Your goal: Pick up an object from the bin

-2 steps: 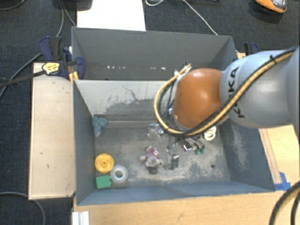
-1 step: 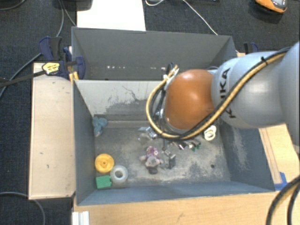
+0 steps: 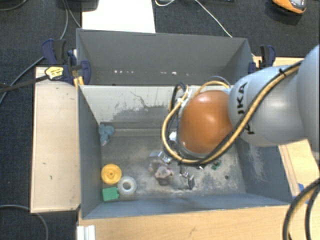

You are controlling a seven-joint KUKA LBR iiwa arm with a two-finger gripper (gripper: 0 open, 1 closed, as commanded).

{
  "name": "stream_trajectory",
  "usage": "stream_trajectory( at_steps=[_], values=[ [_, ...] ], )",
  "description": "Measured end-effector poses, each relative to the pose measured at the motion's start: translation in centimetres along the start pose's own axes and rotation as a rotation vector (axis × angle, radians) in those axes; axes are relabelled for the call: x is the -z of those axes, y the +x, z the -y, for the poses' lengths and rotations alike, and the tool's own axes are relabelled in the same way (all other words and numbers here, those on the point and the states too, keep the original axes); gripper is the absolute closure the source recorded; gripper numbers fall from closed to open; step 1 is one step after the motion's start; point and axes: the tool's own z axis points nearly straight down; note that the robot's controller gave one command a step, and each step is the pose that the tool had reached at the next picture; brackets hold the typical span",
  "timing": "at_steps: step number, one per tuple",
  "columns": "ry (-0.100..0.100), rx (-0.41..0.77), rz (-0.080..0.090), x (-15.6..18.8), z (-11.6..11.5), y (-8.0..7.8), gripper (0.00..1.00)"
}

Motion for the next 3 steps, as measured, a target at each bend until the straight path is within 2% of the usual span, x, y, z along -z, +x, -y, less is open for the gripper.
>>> stream_trajectory(
  at_steps=[1,2,3],
  values=[
    [0.0,-0.299,0.004,4.2,-0.8,-1.1,0.0],
    [0.002,-0.194,0.004,1.2,-0.4,-1.0,0.0],
    [0.0,-0.369,0.005,2.6,1.3,-1.0,0.0]
  ],
)
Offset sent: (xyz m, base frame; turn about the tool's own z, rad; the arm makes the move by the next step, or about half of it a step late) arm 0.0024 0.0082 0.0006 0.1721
